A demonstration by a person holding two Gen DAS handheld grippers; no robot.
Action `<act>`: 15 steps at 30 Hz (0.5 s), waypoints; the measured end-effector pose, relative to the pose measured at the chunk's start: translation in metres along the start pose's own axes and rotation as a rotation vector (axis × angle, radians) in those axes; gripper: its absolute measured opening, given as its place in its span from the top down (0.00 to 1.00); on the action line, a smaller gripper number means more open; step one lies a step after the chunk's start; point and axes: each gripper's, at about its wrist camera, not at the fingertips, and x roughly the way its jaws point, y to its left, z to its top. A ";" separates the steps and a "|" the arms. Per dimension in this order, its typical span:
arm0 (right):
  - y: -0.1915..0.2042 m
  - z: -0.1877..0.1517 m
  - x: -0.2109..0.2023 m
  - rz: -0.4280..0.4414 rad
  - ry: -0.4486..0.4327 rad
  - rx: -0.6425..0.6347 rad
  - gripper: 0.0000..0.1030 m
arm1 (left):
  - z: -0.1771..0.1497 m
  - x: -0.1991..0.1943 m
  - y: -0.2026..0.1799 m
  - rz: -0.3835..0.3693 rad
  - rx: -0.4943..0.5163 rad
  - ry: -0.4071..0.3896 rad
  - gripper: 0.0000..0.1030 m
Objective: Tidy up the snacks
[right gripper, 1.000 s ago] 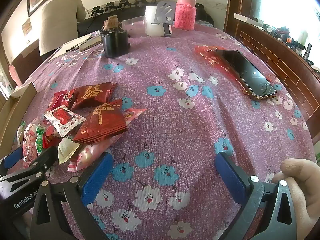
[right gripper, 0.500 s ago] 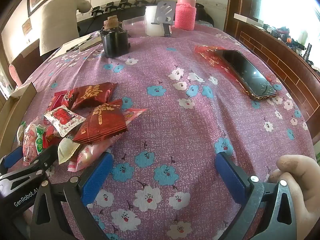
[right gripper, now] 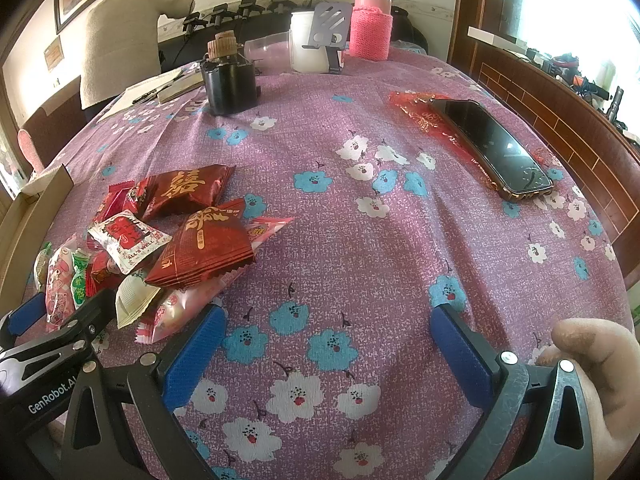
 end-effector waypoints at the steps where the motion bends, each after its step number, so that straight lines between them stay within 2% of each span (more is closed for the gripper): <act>1: 0.000 0.000 0.000 0.000 0.000 0.000 0.00 | -0.001 0.000 0.000 0.002 -0.003 0.000 0.00; 7: 0.000 0.000 0.000 0.000 0.000 0.000 0.00 | -0.007 -0.005 0.002 0.004 -0.009 0.004 0.00; 15: 0.000 0.000 0.000 0.000 0.000 0.000 0.00 | -0.006 -0.008 0.006 -0.031 0.043 0.066 0.00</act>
